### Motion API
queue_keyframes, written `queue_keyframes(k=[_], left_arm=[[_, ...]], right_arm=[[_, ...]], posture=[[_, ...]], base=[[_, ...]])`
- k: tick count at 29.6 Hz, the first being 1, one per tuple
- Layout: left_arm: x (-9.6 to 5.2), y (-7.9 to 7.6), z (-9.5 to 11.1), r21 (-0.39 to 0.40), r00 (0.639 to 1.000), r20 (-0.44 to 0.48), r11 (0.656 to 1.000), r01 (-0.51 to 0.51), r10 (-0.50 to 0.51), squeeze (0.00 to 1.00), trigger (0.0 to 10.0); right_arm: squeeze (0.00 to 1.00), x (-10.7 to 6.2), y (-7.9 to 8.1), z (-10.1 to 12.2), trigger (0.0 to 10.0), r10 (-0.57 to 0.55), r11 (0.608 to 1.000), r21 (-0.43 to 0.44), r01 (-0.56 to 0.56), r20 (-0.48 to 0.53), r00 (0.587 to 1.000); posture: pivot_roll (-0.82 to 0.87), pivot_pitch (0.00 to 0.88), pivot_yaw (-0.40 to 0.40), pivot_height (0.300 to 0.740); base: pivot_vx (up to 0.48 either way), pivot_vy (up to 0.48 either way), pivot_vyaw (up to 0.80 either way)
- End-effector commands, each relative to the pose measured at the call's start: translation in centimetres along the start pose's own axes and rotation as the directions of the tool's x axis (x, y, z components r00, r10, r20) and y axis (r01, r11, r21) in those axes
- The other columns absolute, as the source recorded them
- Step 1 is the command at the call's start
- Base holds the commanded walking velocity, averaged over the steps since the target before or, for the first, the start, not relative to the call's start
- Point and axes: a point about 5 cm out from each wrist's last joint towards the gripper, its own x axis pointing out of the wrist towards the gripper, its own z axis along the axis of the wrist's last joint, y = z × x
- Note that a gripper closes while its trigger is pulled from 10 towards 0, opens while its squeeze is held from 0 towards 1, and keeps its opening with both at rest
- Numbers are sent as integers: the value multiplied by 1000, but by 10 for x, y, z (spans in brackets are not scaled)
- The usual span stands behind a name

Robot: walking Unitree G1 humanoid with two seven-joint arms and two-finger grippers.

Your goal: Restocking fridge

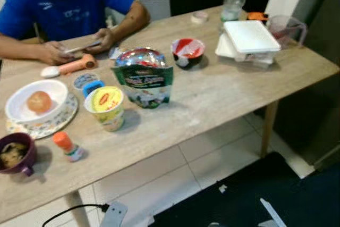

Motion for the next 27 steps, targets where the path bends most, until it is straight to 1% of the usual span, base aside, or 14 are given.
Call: queue_keyframes(k=[1,8,21,27], left_arm=[[0,-9,-14,-6,999,-46,1000,19,-20,0,10000],[-1,-12,-18,7,998,-58,999,33,-32,0,10000],[0,-13,-17,24,997,-56,999,45,-43,0,10000],[0,-14,-17,28,997,-56,998,49,-47,0,10000]], right_arm=[[0,0,1,-2,10000,5,1000,11,-5,-5,1000],[0,0,3,-3,10000,11,1000,12,-11,-6,1000],[0,0,4,-2,10000,17,1000,19,-17,-6,1000],[0,0,4,-2,10000,19,1000,14,-19,-9,1000]], posture=[[-28,83,21,740],[-24,85,25,740],[-24,83,27,740],[-24,83,27,740]], base=[[0,-401,0],[0,-405,0],[0,-427,0],[0,-435,-790]])
